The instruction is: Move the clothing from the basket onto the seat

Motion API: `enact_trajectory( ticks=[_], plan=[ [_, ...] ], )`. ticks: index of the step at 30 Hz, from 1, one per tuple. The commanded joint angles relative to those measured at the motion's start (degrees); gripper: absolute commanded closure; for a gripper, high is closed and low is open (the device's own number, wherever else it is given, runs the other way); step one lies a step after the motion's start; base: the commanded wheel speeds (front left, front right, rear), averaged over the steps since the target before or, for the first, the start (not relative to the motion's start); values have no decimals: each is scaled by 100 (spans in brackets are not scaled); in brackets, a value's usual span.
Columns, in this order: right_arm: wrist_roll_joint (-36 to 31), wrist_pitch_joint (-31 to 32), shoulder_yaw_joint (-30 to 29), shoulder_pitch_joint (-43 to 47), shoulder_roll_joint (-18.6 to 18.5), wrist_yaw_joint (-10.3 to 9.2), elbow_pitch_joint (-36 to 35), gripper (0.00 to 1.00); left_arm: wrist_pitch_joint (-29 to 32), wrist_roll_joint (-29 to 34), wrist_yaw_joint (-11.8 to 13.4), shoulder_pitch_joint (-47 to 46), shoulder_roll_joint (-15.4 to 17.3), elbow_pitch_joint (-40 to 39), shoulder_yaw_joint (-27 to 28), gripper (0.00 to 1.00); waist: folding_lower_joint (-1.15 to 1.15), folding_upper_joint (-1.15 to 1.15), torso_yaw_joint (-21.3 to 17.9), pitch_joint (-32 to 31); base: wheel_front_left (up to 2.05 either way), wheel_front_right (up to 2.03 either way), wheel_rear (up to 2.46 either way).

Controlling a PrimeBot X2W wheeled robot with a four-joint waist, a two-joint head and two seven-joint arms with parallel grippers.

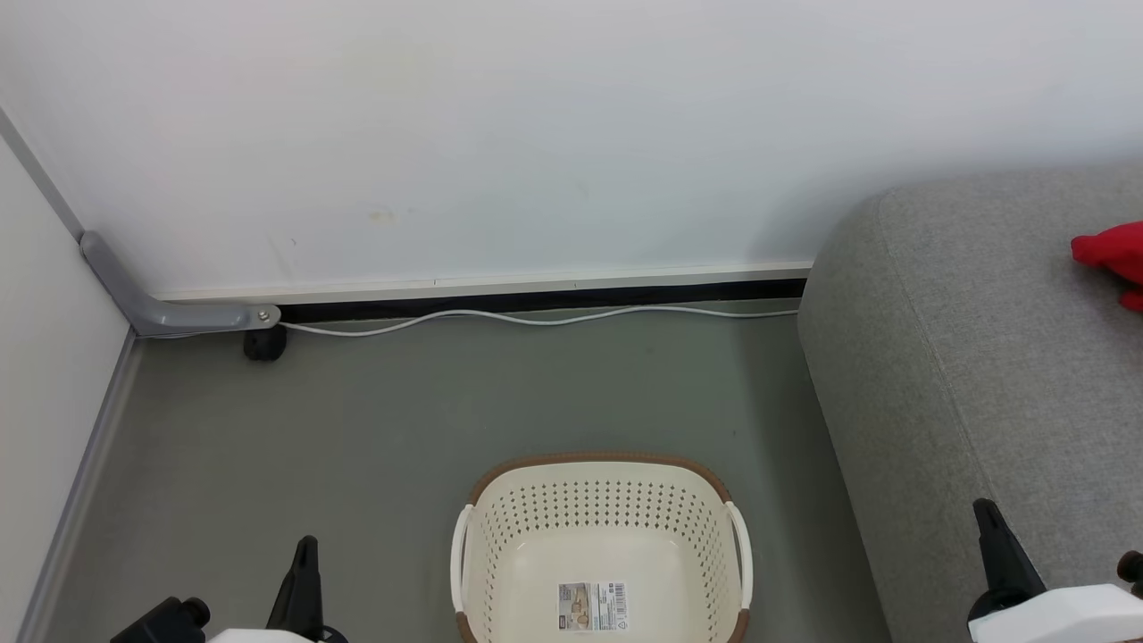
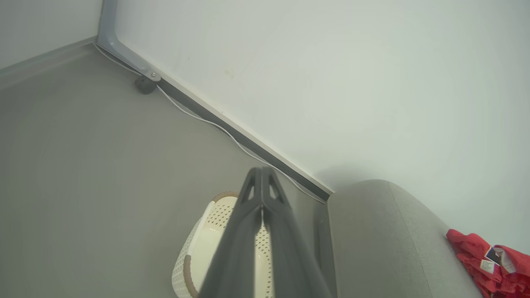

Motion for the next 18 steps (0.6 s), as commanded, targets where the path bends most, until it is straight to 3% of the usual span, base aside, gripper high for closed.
enact_trajectory(
  ticks=[1, 18],
  plan=[
    [167, 68, -23, -252, -52, 4, -168, 100, 37, -166, -68, -343, 43, -136, 133, 100, 0, 0, -2, 0, 0, 0, 0],
    [1087, 355, -225, -340, 103, 5, -265, 100, 323, -1230, -245, -523, 50, -132, 314, 100, 0, 0, -30, 7, 0, 0, 0]
  ],
)
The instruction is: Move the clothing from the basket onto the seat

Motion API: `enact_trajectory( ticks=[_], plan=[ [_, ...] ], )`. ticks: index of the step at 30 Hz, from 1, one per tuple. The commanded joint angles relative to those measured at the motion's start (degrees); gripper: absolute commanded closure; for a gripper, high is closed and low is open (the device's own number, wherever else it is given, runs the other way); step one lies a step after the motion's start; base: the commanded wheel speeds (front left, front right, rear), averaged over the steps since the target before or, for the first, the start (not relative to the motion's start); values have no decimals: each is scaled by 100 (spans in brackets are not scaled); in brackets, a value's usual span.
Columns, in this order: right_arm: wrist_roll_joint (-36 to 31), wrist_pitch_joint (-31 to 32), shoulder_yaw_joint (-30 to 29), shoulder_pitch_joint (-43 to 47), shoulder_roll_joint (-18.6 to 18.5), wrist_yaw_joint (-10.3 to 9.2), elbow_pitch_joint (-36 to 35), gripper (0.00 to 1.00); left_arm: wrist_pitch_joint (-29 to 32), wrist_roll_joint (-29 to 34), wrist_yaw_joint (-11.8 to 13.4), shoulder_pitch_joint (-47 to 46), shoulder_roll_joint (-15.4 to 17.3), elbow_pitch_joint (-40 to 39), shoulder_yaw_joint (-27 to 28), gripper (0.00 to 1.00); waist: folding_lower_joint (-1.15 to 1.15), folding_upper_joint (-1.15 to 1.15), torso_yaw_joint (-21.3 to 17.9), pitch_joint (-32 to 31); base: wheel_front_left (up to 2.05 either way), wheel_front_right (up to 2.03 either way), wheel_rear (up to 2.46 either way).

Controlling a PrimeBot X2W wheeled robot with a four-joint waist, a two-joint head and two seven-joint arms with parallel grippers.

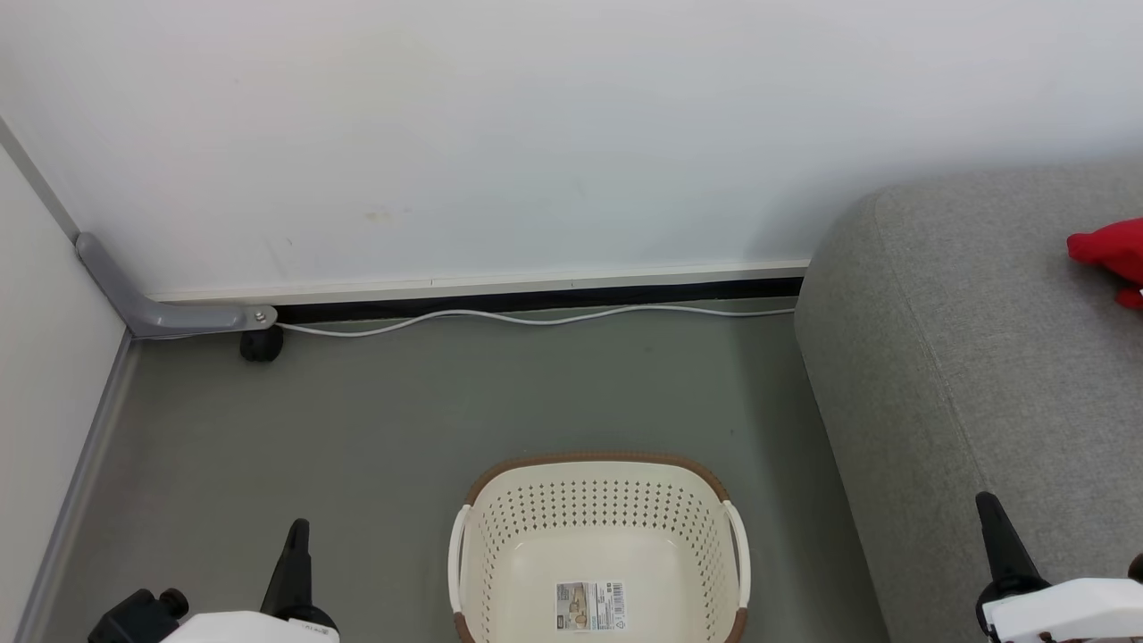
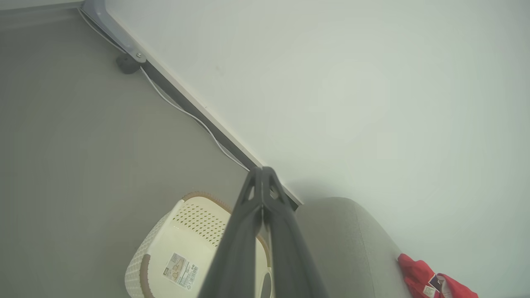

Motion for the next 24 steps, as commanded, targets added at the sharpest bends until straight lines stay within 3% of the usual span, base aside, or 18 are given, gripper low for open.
enact_trajectory(
  ticks=[1, 24],
  plan=[
    [171, 80, -15, -271, -52, 5, -191, 100, 61, -182, -86, -326, 49, -135, 155, 100, 0, 0, -2, 1, 0, 0, 0],
    [1362, 452, -277, -386, 149, 6, -317, 100, 435, -1558, -315, -559, 56, -130, 393, 100, 0, 0, -38, 9, 0, 0, 0]
  ],
)
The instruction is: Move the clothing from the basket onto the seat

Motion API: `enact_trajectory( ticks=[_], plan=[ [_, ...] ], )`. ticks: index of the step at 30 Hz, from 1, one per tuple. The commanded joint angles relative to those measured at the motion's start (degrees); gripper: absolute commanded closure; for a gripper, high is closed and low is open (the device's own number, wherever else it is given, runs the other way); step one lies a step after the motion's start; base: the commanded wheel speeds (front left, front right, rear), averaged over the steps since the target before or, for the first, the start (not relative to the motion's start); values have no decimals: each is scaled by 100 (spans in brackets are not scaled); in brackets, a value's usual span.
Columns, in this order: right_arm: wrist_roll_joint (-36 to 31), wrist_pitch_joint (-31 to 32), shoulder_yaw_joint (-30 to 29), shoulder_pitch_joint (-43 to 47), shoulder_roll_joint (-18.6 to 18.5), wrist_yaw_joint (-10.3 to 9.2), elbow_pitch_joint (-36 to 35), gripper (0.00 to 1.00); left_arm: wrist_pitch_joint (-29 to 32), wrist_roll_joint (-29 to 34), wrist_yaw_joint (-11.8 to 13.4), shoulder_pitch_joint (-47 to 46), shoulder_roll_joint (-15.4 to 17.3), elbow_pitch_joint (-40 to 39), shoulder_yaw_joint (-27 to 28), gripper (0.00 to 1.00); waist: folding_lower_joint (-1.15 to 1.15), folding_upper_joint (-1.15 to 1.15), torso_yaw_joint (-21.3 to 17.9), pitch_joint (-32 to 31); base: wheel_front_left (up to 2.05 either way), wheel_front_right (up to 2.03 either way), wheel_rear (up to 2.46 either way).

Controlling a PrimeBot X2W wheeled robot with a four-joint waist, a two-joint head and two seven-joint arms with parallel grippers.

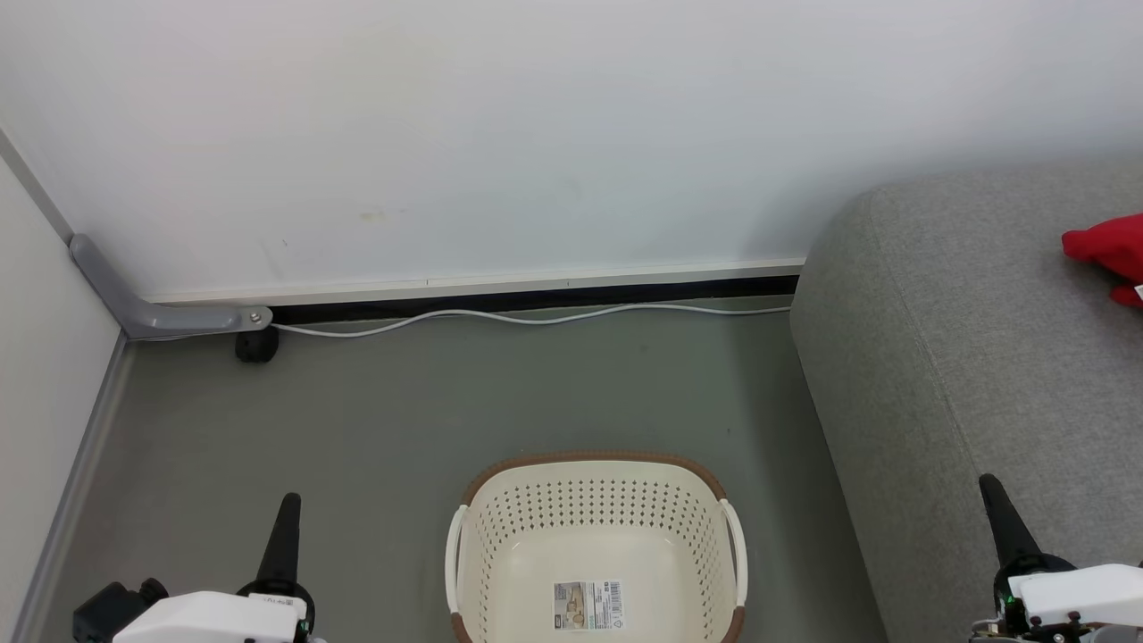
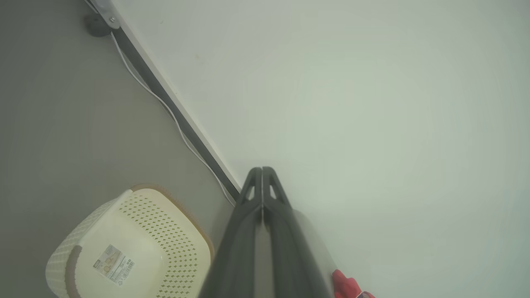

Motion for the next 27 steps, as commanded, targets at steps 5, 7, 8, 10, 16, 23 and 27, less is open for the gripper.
enact_trajectory(
  ticks=[5, 7, 8, 10, 16, 23, 27],
  plan=[
    [354, 124, -7, -294, -8, 7, -209, 100, 115, -400, -116, -386, 58, -132, 227, 100, 0, 0, -8, 2, 0, 0, 0],
    [462, 158, -31, -304, 10, 8, -220, 100, 149, -525, -137, -407, 58, -131, 249, 100, 0, 0, -11, 3, 0, 0, 0],
    [571, 192, -54, -315, 28, 8, -232, 100, 183, -650, -158, -429, 59, -131, 271, 100, 0, 0, -15, 3, 0, 0, 0],
    [679, 226, -78, -325, 47, 8, -243, 100, 217, -775, -179, -450, 59, -130, 293, 100, 0, 0, -18, 4, 0, 0, 0],
    [1004, 328, -150, -356, 102, 8, -278, 100, 320, -1150, -241, -514, 61, -129, 358, 100, 0, 0, -28, 6, 0, 0, 0],
    [1384, 446, -233, -393, 166, 8, -318, 100, 439, -1588, -314, -588, 62, -127, 435, 100, 0, 0, -39, 9, 0, 0, 0],
    [1601, 514, -281, -414, 203, 9, -341, 100, 508, -1838, -356, -630, 63, -126, 479, 100, 0, 0, -46, 10, 0, 0, 0]
  ],
)
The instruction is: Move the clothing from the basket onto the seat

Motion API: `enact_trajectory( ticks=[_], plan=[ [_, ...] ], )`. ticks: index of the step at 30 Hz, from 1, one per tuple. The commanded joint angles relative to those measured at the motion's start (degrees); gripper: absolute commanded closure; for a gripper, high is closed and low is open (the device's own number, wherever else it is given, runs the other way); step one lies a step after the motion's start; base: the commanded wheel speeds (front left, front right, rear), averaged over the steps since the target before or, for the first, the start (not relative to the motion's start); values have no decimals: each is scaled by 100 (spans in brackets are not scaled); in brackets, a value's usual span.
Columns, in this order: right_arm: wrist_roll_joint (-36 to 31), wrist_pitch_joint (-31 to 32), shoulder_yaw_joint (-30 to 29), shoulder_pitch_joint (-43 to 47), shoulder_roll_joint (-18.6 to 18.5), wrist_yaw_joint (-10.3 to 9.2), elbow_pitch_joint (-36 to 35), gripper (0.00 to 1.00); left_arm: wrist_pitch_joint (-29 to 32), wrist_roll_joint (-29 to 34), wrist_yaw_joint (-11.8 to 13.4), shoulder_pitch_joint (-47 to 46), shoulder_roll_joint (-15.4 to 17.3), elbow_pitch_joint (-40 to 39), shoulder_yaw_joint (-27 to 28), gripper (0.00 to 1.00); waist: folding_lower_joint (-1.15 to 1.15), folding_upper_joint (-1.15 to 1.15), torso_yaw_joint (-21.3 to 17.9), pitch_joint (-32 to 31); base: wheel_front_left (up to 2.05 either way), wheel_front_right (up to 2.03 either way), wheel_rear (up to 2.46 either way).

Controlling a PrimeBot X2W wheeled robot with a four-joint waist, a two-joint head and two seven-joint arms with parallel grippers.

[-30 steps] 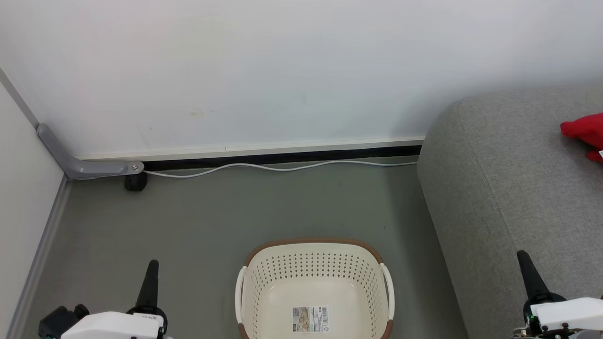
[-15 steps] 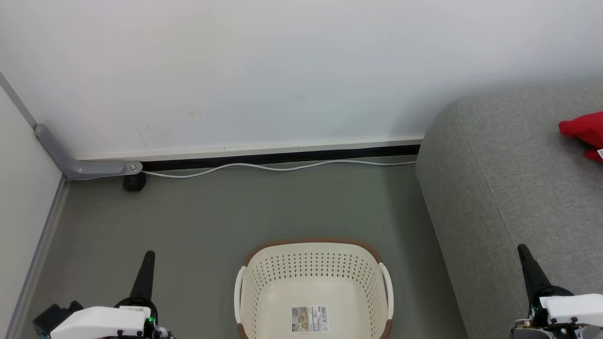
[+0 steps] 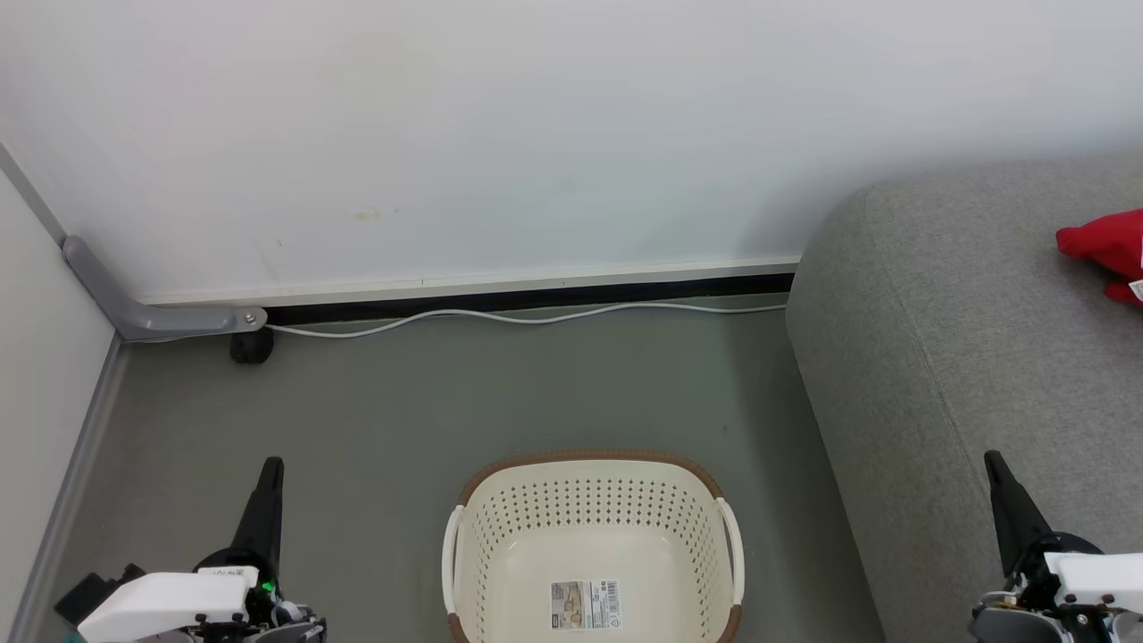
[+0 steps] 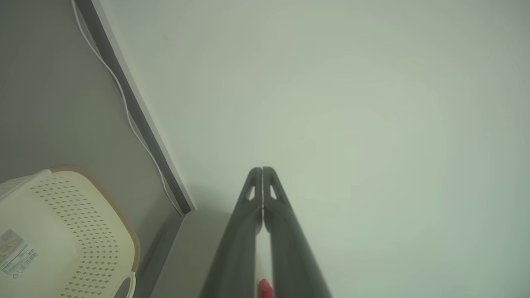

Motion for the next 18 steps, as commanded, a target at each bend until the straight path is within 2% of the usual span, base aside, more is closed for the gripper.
enact_trajectory(
  ticks=[1, 5, 18],
  plan=[
    [224, 111, 67, -287, -10, 9, -203, 100, 70, -220, -92, -381, 64, -134, 223, 100, 0, 0, -4, 1, 0, 0, 0],
    [374, 159, 33, -301, 16, 9, -219, 100, 118, -394, -121, -411, 65, -133, 253, 100, 0, 0, -8, 2, 0, 0, 0],
    [374, 159, 33, -301, 16, 9, -219, 100, 122, -390, -121, -411, 62, -133, 258, 100, 0, 0, -8, 2, 0, 0, 0]
  ],
)
